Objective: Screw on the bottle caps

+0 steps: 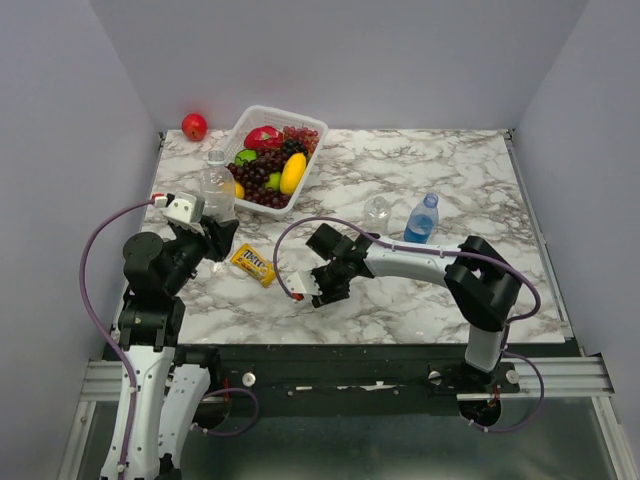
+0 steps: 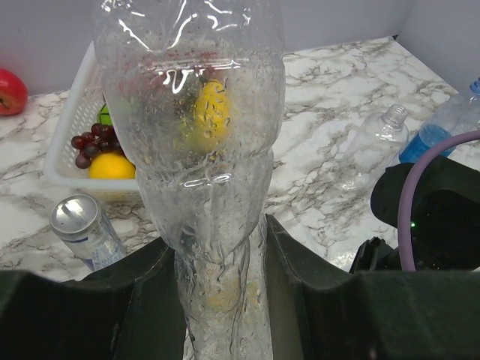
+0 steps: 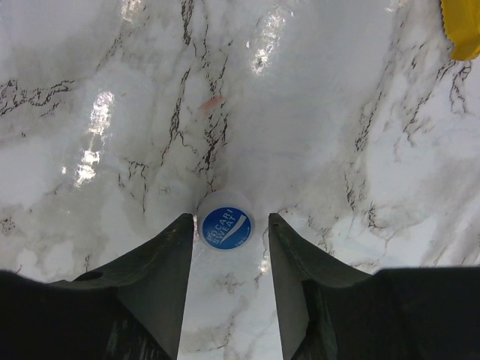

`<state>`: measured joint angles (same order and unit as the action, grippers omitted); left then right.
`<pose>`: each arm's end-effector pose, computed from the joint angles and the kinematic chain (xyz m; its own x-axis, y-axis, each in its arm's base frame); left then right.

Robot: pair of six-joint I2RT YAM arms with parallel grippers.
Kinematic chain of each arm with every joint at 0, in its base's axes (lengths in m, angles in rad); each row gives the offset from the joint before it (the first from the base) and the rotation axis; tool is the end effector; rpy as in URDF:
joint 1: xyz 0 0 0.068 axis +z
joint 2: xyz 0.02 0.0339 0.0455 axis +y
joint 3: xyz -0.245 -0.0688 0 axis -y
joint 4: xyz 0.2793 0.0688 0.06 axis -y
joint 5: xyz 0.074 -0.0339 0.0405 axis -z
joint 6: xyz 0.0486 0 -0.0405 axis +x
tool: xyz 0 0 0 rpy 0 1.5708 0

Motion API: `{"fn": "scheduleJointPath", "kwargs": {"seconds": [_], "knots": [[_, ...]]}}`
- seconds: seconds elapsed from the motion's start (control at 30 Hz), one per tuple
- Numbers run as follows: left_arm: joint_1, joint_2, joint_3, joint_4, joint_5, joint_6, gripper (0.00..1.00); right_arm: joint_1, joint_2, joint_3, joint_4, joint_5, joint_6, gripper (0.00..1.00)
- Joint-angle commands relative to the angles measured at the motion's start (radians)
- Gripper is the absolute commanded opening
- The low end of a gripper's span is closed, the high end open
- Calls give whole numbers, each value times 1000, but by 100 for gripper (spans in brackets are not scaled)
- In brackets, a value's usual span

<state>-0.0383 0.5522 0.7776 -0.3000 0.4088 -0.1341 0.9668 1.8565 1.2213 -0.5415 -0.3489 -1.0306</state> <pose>0.1876 -0.0265 0.3541 -0.1315 -0.1177 -0.9843 0.4174 0.8940 -0.1627 0.2109 0.3349 0.1206 0.4576 -0.7559 -0.4682 -0.8859 -0.4328 -0.1670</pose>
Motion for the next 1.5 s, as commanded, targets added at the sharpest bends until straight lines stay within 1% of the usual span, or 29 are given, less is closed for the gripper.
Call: {"fn": "scheduleJointPath", "kwargs": {"seconds": [0.0, 0.43, 0.47, 0.53, 0.57, 0.9, 0.93, 1.0, 1.03, 1.07, 1.1, 1.13, 1.17, 1.2, 1.23, 1.27, 1.3, 1.4, 1.47], "knots": [[9, 5, -5, 36, 30, -18, 10, 0, 26, 10, 3, 14, -25, 49], [12, 14, -23, 61, 42, -22, 10, 1, 21, -16, 2, 21, -36, 39], [12, 17, -32, 64, 44, -25, 11, 1, 18, -19, 2, 22, -39, 39], [12, 18, -40, 73, 53, -25, 11, 1, 20, -25, 2, 28, -45, 44], [12, 20, -44, 76, 56, -28, 11, 0, 21, -31, 6, 33, -43, 44], [12, 34, -52, 76, 62, -19, 11, 1, 27, -39, 25, 45, -40, 44], [12, 32, -54, 75, 62, -18, 11, 1, 29, -36, 25, 48, -39, 40], [12, 38, -58, 76, 68, -9, 11, 1, 23, -32, 17, 53, -39, 35], [12, 40, -60, 76, 88, 1, 11, 0, 17, -26, 8, 53, -39, 30], [12, 40, -64, 76, 105, 40, 11, 0, -5, -17, -6, 51, -40, 28], [12, 40, -69, 79, 125, 62, 11, 0, -11, 9, -90, 45, -46, 27], [11, 40, -75, 91, 183, 83, 10, -5, -23, 35, -130, 35, -20, 24], [12, 40, -84, 96, 212, 117, 7, -11, -43, 81, -167, 19, -5, 22], [11, 41, -89, 101, 234, 186, 4, -19, -103, 95, -222, -30, 7, 22], [11, 40, -93, 111, 260, 223, 1, -36, -140, 105, -245, -53, 20, 21], [11, 43, -104, 110, 301, 260, 0, -40, -173, 136, -265, -70, 21, 21], [11, 52, -107, 104, 324, 342, 0, -46, -242, 158, -319, -106, 23, 21], [11, 71, -135, 127, 424, 416, 0, -63, -328, 240, -411, -131, 49, 21], [11, 63, -184, 220, 490, 398, 0, -68, -397, 280, -455, -136, 82, 21]]}}
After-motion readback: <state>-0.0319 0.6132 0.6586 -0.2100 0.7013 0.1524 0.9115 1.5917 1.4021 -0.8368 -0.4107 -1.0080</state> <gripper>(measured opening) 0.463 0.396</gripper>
